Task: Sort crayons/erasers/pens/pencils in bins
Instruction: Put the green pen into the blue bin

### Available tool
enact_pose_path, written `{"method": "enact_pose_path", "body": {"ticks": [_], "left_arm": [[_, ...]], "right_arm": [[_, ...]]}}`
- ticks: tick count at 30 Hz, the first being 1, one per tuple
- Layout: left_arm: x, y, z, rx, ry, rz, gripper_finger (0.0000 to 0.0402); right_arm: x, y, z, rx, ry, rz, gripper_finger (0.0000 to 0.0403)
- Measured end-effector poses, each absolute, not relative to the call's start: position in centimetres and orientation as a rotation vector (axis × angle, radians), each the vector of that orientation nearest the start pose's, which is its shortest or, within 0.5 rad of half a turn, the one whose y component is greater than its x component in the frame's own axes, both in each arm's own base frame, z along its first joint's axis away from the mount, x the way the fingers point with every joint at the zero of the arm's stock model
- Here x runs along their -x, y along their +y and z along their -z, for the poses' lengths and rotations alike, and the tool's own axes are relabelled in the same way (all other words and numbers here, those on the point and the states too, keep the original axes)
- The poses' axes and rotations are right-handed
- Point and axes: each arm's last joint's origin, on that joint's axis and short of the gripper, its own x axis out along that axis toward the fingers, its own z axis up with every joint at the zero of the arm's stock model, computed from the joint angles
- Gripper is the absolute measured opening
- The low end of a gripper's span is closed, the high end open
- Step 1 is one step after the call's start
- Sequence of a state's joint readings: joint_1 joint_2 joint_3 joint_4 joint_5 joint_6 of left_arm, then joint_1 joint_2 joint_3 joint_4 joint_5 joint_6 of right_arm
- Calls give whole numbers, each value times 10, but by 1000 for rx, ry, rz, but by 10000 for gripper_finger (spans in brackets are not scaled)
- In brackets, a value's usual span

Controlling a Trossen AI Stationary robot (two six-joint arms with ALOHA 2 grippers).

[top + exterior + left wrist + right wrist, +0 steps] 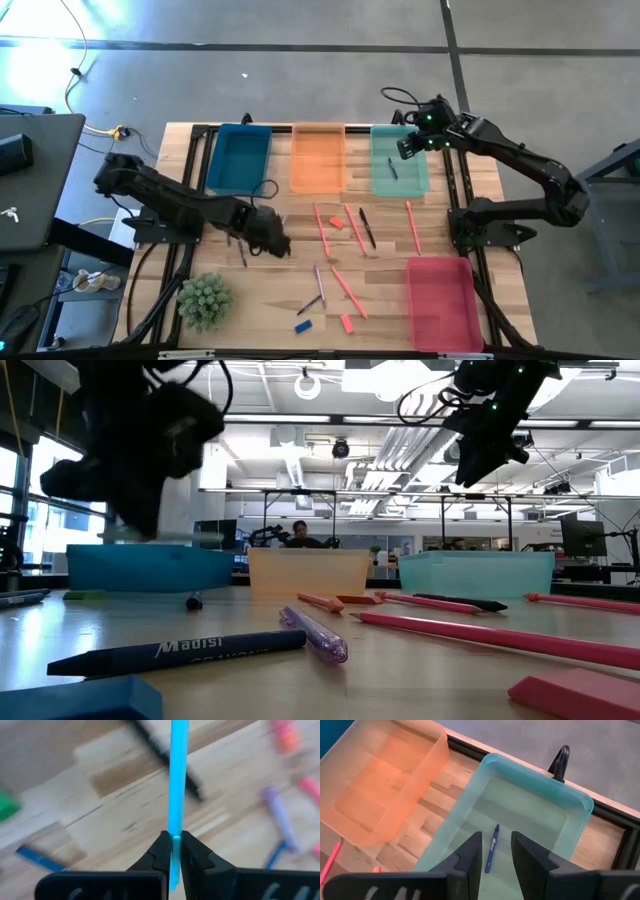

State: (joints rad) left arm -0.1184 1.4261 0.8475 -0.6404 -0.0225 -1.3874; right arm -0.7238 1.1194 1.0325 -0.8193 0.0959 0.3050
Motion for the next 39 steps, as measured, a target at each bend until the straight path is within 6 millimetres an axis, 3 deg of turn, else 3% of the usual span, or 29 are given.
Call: {"method": "enact_pose_path", "body": {"ticks": [8,19,30,39], "left_arm": [[-236,6,-229,1051,718,-860,6],[-206,71,-257,888,534,-1009,6],[-165,141,-257,802,614,-1104,6],[-140,172,-234,855,819,-1141,6]], "right_arm": [[-156,-141,-305,-533,780,874,96],[-156,-142,-305,-524,779,885,96],[-156,-143,-306,-641,709,959,96],[-157,-144,-307,-701,645,1020,96]]}}
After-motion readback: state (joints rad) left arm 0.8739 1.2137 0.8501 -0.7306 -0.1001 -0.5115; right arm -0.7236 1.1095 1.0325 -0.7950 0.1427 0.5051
